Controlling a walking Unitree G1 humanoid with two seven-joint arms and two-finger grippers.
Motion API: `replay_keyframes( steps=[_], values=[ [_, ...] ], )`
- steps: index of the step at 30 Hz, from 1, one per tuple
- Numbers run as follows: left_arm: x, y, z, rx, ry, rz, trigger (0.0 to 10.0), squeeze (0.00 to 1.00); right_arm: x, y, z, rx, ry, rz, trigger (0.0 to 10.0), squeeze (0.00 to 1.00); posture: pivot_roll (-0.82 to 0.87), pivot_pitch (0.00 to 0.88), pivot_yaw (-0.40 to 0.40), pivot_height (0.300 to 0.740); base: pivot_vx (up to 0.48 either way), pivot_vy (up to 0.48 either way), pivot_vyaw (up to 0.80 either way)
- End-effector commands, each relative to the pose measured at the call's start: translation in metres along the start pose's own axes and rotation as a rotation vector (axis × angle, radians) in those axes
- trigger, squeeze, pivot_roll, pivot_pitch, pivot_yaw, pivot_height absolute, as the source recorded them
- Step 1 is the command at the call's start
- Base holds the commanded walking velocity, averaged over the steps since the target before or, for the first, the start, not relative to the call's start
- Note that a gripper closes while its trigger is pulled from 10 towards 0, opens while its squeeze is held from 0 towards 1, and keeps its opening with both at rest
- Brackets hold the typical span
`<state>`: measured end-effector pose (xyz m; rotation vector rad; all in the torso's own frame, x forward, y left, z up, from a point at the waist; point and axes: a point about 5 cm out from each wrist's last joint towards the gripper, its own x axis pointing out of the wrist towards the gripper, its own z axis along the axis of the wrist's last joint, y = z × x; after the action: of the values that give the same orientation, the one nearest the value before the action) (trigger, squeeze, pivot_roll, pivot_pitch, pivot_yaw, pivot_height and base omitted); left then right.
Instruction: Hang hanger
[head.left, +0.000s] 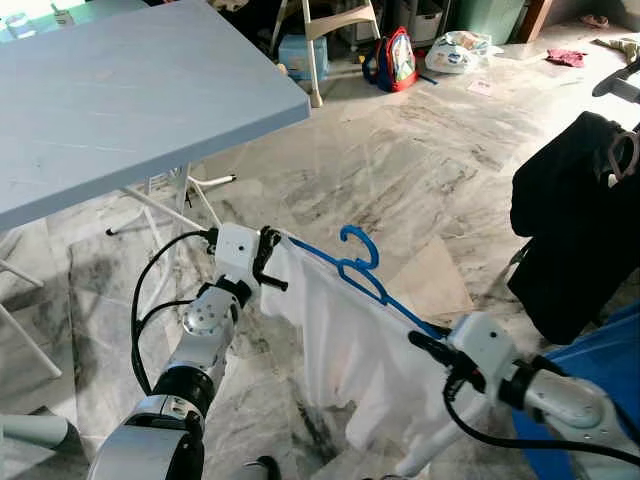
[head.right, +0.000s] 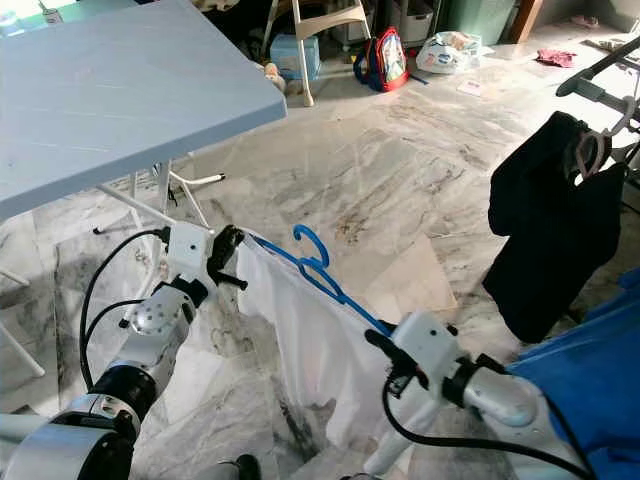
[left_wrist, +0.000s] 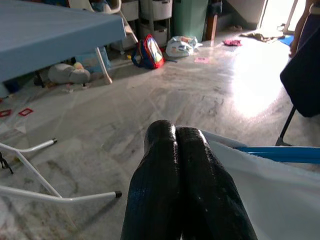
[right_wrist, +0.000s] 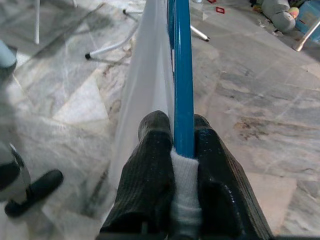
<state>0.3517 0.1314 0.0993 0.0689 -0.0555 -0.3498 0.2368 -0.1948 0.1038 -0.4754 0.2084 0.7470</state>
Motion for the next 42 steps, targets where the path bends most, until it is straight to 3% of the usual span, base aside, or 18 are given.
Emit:
replay_keyframes(
  steps=[1,6,14,17,19,20,21,22,23,24,28,31,42],
  values=[
    [-0.002,0.019,0.006,0.014,-0.028,0.100,0.0,0.00,-0.014,-0.009,-0.013,0.002,0.065,-0.032,10.0,0.00,-0.09,0.165,0.023,0.740,0.000,0.000,0.00],
    [-0.003,0.022,0.005,0.034,-0.013,0.118,0.0,0.00,-0.033,-0.027,-0.013,0.007,0.067,-0.061,10.0,0.00,-0.09,0.165,0.025,0.740,0.000,0.000,0.00],
    [-0.003,0.027,0.003,0.028,0.008,0.146,0.0,0.00,-0.049,-0.040,0.000,0.060,0.004,-0.057,10.0,0.00,-0.09,0.165,0.026,0.740,0.000,0.000,0.00],
    [-0.003,0.022,0.001,0.021,0.014,0.124,0.0,0.00,-0.048,-0.043,0.006,0.069,-0.031,-0.067,10.0,0.00,-0.09,0.165,0.026,0.740,0.000,0.000,0.00],
    [-0.002,0.009,-0.003,-0.005,0.020,0.046,0.0,0.00,-0.044,-0.044,0.015,0.077,-0.068,-0.060,10.0,0.00,-0.09,0.165,0.025,0.740,0.000,0.000,0.00],
    [-0.002,0.006,-0.004,-0.004,0.022,0.032,6.1,0.00,-0.043,-0.044,0.017,0.073,-0.077,-0.063,10.0,0.00,-0.09,0.165,0.025,0.740,0.000,0.000,0.00],
    [-0.002,-0.001,-0.005,-0.020,0.013,0.003,10.0,0.00,-0.038,-0.044,0.022,0.080,-0.107,-0.070,10.0,0.00,-0.09,0.164,0.024,0.740,0.000,0.000,0.00],
    [-0.002,-0.005,-0.005,-0.035,0.004,-0.010,10.0,0.49,-0.035,-0.044,0.025,0.080,-0.122,-0.074,10.0,0.00,-0.09,0.163,0.024,0.740,0.000,0.000,0.00],
    [-0.002,-0.008,-0.005,-0.045,-0.002,-0.017,10.0,0.49,-0.033,-0.044,0.027,0.079,-0.130,-0.076,10.0,0.00,-0.09,0.163,0.024,0.740,0.000,0.000,0.00],
    [-0.001,-0.012,-0.005,-0.062,-0.010,-0.030,10.0,1.00,-0.029,-0.044,0.029,0.067,-0.137,-0.093,10.0,0.00,-0.09,0.163,0.023,0.740,0.000,0.000,0.00],
    [0.000,-0.026,-0.003,-0.110,-0.044,-0.055,10.0,1.00,-0.011,-0.038,0.031,0.054,-0.159,-0.135,10.0,0.00,-0.08,0.159,0.020,0.740,0.000,0.000,0.00],
    [0.000,-0.030,0.004,-0.138,-0.116,-0.037,10.0,1.00,0.004,-0.020,0.030,0.069,-0.160,-0.100,10.0,0.00,-0.08,0.159,0.016,0.740,0.000,0.000,0.00],
    [0.003,-0.044,0.022,-0.232,-0.230,-0.116,10.0,1.00,0.020,-0.006,0.031,0.087,-0.166,-0.109,10.0,0.00,-0.09,0.166,0.020,0.740,0.000,0.000,0.00]
  ],
)
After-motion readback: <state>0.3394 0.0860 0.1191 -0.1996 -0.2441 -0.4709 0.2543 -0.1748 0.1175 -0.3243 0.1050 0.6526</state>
